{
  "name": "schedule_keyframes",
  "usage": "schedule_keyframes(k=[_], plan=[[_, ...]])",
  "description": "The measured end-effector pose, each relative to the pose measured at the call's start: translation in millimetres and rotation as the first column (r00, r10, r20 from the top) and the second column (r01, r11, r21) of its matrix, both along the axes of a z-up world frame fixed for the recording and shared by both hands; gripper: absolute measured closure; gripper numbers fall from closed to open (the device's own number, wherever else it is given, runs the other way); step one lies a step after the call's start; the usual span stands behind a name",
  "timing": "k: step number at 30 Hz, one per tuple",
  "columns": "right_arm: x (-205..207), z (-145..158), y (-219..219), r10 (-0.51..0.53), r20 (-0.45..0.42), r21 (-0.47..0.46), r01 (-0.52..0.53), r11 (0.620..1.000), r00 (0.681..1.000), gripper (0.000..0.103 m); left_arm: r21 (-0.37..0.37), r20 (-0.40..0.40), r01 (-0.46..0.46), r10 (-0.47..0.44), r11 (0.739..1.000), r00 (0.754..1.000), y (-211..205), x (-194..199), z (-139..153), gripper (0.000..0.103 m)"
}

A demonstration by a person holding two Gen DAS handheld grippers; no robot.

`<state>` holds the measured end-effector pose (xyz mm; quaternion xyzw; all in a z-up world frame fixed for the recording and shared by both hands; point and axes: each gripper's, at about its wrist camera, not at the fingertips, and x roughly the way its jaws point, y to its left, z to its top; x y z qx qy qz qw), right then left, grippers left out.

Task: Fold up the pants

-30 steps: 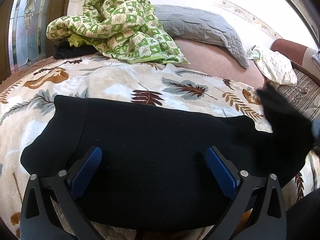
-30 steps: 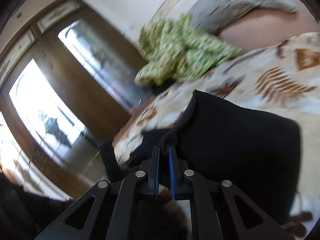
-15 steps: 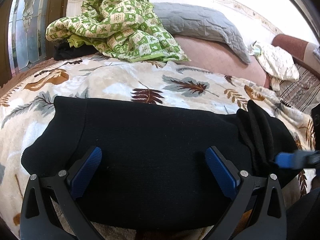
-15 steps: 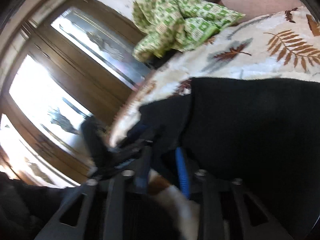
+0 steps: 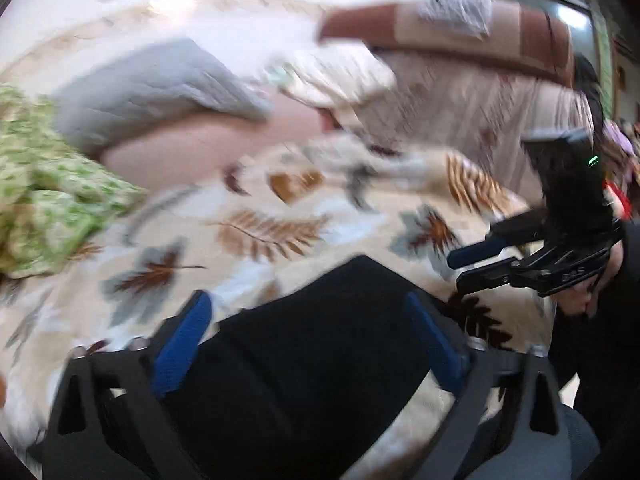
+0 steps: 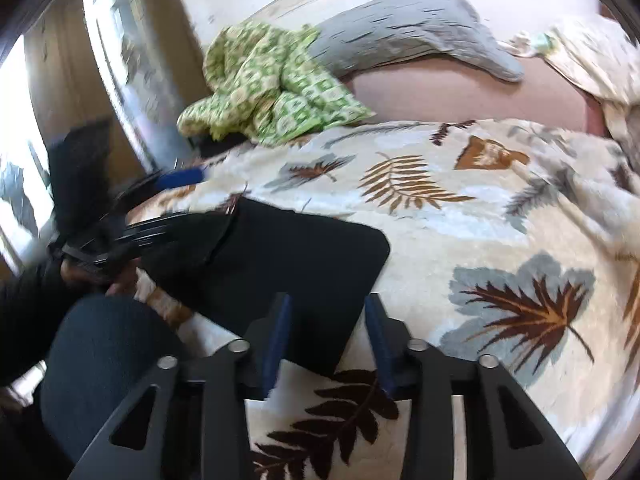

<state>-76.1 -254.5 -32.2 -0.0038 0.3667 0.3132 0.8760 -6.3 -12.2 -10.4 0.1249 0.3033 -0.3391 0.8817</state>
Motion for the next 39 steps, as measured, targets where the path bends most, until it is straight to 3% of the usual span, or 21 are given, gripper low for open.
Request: schedule_keyframes(k=[2, 3, 4, 7, 9, 14, 16, 18, 22, 25, 39], plan=[[2, -3, 8, 0.031, -0.006, -0.028, -0.032, 0.999, 0.999, 0.078, 0.086, -0.094, -0.021, 0.029, 0.996, 0.995, -9, 24, -26, 0.056], [4, -4, 10, 0.038, -0.005, -0.040, -0.039, 0.998, 0.999, 0.083, 0.113, -0.128, -0.044, 0.059, 0.993, 0.990, -8, 30, -37, 0.059], [7, -6, 13, 0.046, -0.004, -0.051, -0.046, 0.998, 0.999, 0.084, 0.115, -0.163, -0.064, 0.082, 0.991, 0.983, -3, 33, -49, 0.059], [18, -16, 26, 0.063, -0.019, -0.084, -0.064, 0.994, 0.998, 0.084, 0.061, -0.158, -0.104, 0.112, 0.993, 0.981, 10, 23, -54, 0.059], [27, -36, 33, 0.059, -0.099, -0.113, -0.070, 0.991, 0.993, 0.083, 0.043, -0.152, -0.128, 0.133, 0.991, 0.979, 16, 19, -58, 0.058], [34, -41, 26, 0.035, -0.145, -0.051, -0.043, 0.998, 0.989, 0.083, -0.033, -0.157, -0.163, 0.156, 0.986, 0.975, 27, 15, -61, 0.058], [35, -31, 22, 0.028, -0.131, -0.030, -0.032, 0.999, 0.991, 0.084, -0.050, -0.148, -0.169, 0.160, 0.984, 0.976, 28, 13, -59, 0.058], [39, -14, 22, 0.007, -0.049, -0.018, -0.008, 1.000, 0.999, 0.084, -0.077, -0.150, -0.170, 0.157, 0.982, 0.976, 31, 12, -59, 0.058], [66, -8, 36, -0.046, 0.023, -0.039, 0.047, 0.998, 0.999, 0.084, -0.087, -0.156, -0.174, 0.159, 0.981, 0.975, 32, 14, -60, 0.058], [90, -48, 50, -0.071, -0.092, -0.134, 0.059, 0.989, 0.993, 0.083, -0.078, -0.167, -0.178, 0.163, 0.981, 0.972, 31, 16, -62, 0.058], [85, -48, 52, -0.086, -0.041, -0.127, 0.080, 0.989, 0.995, 0.082, -0.073, -0.190, -0.182, 0.165, 0.981, 0.968, 29, 18, -61, 0.056]])
